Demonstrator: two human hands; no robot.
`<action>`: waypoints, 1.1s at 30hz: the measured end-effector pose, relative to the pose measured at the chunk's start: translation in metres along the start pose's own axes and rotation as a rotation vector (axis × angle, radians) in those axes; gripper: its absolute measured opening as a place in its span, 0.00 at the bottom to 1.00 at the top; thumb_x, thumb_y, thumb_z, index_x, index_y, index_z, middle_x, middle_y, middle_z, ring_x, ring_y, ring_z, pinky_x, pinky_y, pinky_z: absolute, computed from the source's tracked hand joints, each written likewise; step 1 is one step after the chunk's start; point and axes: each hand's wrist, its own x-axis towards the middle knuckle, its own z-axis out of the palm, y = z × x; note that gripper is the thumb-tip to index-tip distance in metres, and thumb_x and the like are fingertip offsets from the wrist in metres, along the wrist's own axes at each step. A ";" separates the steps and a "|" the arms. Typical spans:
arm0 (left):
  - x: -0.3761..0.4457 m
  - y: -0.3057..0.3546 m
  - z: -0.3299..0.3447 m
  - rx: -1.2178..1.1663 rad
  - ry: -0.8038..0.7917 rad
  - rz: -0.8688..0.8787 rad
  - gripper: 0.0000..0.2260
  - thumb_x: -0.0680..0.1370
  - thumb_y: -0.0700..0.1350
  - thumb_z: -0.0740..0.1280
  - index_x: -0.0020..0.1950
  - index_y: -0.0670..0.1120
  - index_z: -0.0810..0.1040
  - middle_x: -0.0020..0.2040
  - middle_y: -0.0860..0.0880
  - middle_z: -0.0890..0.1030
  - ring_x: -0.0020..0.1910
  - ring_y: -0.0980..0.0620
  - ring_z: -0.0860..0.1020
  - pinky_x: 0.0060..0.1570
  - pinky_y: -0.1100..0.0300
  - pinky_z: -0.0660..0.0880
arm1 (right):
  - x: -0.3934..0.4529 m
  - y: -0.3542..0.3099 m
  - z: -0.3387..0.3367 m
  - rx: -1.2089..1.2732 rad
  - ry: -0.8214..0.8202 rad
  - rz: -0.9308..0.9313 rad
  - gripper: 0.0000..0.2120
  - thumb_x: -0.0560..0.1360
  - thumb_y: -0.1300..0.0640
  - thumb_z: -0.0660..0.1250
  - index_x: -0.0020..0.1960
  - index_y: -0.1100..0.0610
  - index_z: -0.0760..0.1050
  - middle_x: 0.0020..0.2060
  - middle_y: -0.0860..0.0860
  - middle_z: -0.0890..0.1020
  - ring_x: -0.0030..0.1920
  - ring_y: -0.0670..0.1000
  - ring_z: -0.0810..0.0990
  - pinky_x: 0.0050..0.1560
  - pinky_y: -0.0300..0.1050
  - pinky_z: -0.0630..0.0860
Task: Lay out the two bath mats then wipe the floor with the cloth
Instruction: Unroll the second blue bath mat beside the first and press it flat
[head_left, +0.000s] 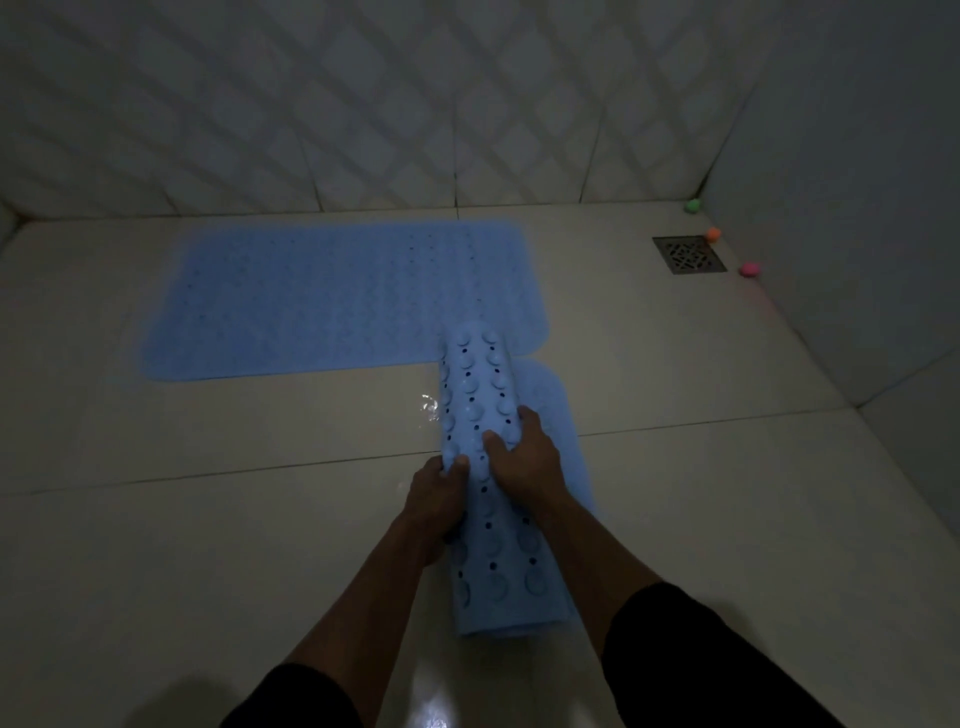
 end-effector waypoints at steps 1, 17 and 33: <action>0.001 0.000 0.001 0.004 0.002 0.002 0.12 0.83 0.49 0.61 0.62 0.44 0.76 0.57 0.43 0.80 0.53 0.43 0.80 0.55 0.48 0.79 | 0.002 0.001 0.000 -0.002 0.007 0.008 0.37 0.67 0.36 0.60 0.72 0.51 0.63 0.63 0.57 0.77 0.61 0.59 0.77 0.63 0.58 0.74; 0.005 0.000 -0.004 0.385 0.003 0.002 0.37 0.72 0.70 0.55 0.72 0.47 0.70 0.69 0.41 0.75 0.64 0.39 0.75 0.66 0.45 0.73 | 0.005 -0.005 0.001 0.031 0.032 0.038 0.34 0.71 0.33 0.55 0.73 0.47 0.62 0.67 0.57 0.74 0.64 0.61 0.74 0.67 0.60 0.70; 0.001 0.007 -0.099 0.162 0.208 0.004 0.37 0.70 0.64 0.67 0.74 0.47 0.69 0.67 0.43 0.77 0.59 0.42 0.80 0.59 0.43 0.78 | -0.018 -0.033 0.055 -0.096 -0.140 -0.069 0.26 0.76 0.49 0.66 0.71 0.54 0.64 0.65 0.60 0.74 0.62 0.61 0.75 0.61 0.54 0.74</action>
